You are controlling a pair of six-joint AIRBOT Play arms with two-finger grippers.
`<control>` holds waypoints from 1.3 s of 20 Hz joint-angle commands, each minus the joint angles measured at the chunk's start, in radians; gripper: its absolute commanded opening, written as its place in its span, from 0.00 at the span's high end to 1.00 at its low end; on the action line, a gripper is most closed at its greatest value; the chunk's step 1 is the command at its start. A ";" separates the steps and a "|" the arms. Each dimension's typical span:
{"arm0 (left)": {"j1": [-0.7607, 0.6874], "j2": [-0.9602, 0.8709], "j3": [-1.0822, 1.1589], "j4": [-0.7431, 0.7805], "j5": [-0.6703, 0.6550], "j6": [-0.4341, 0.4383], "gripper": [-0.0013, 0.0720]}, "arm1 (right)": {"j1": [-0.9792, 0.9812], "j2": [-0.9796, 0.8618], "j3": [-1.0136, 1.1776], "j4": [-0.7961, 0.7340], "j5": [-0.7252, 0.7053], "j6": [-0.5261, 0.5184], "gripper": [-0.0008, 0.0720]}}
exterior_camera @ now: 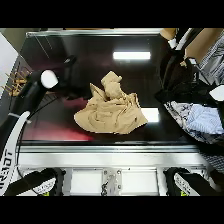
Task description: Fold the clothes and pants, and hang the long-sleeved shirts on hangers.
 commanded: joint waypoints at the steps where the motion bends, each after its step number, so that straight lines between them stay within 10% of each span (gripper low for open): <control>1: 0.186 0.098 -0.280 -0.004 0.014 -0.054 0.14 | -0.002 -0.043 -0.047 -0.004 0.010 0.044 0.09; 6: 0.339 0.131 -0.526 -0.177 0.133 -0.066 0.14 | 0.063 -0.173 -0.066 0.018 -0.023 0.054 0.09; 20: 0.173 -0.029 -0.575 -0.362 0.322 -0.048 0.14 | 0.264 -0.400 -0.066 0.113 -0.081 0.076 0.09; 21: 0.171 -0.029 -0.575 -0.364 0.332 -0.048 0.14 | 0.266 -0.409 -0.066 0.113 -0.082 0.076 0.13; 22: 0.171 -0.029 -0.575 -0.369 0.340 -0.048 0.32 | 0.266 -0.410 -0.066 0.113 -0.082 0.069 0.46; 23: 0.172 -0.027 -0.575 -0.370 0.355 -0.049 0.78 | 0.265 -0.407 -0.065 0.113 -0.087 0.067 0.80; 24: 0.173 -0.026 -0.573 -0.370 0.372 -0.052 0.96 | 0.262 -0.401 -0.059 0.111 -0.088 0.061 0.92; 26: 0.198 -0.013 -0.508 -0.369 0.341 -0.051 0.97 | 0.253 -0.356 -0.018 0.097 -0.083 0.041 0.97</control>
